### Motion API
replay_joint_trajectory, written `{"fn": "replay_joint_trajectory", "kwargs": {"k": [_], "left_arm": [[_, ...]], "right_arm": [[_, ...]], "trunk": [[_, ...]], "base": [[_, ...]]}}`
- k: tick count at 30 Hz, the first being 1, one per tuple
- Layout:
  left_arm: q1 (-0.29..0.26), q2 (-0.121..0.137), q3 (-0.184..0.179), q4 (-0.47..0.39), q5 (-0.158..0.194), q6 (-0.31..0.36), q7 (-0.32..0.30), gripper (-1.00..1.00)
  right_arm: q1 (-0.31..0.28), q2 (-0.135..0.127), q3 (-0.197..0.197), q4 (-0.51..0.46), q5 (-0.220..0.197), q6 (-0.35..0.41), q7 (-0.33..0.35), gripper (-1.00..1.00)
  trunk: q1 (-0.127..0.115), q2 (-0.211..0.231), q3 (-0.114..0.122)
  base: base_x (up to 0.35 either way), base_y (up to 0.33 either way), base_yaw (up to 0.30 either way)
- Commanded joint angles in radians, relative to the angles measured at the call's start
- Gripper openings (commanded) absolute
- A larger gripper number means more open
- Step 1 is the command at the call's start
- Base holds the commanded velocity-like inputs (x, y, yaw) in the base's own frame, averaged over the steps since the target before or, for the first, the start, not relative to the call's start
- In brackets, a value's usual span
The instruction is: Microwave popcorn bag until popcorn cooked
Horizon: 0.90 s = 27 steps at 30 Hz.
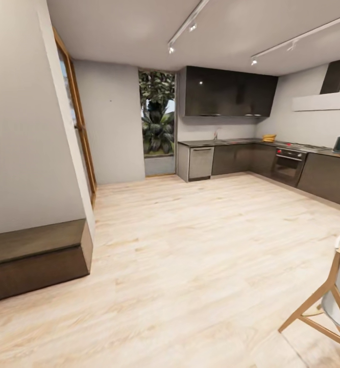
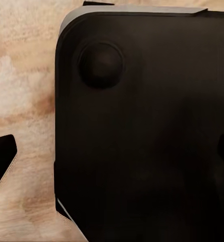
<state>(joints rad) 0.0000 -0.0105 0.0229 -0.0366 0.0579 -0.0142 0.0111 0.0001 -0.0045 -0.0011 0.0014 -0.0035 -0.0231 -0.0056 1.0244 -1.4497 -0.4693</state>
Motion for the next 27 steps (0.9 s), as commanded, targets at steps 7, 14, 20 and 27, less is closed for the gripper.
{"fn": "replay_joint_trajectory", "kwargs": {"k": [7, 14, 20, 27], "left_arm": [[0.0, 0.0, 0.002, 0.0, 0.007, -0.003, 0.001, 1.0], [0.0, 0.0, 0.0, 0.0, 0.007, 0.003, 0.0, 1.0], [0.0, 0.0, 0.0, 0.0, 0.007, 0.005, 0.001, 1.0], [0.0, 0.0, 0.001, 0.0, 0.008, 0.0, 0.001, 1.0]], "right_arm": [[0.0, 0.0, -0.005, 0.0, -0.012, 0.007, -0.001, 1.0], [0.0, 0.0, 0.002, 0.0, 0.0, -0.003, -0.001, 1.0], [0.0, 0.0, 0.003, 0.0, 0.001, -0.003, -0.002, 1.0], [0.0, 0.0, 0.0, 0.0, 0.001, -0.003, -0.002, 1.0]], "trunk": [[0.001, 0.0, -0.001], [0.001, 0.0, -0.001], [0.001, 0.0, -0.001], [0.001, 0.0, -0.001]], "base": [[0.325, 0.0, 0.0], [0.325, 0.0, 0.0], [0.325, 0.0, 0.0], [0.325, 0.0, 0.0]]}}
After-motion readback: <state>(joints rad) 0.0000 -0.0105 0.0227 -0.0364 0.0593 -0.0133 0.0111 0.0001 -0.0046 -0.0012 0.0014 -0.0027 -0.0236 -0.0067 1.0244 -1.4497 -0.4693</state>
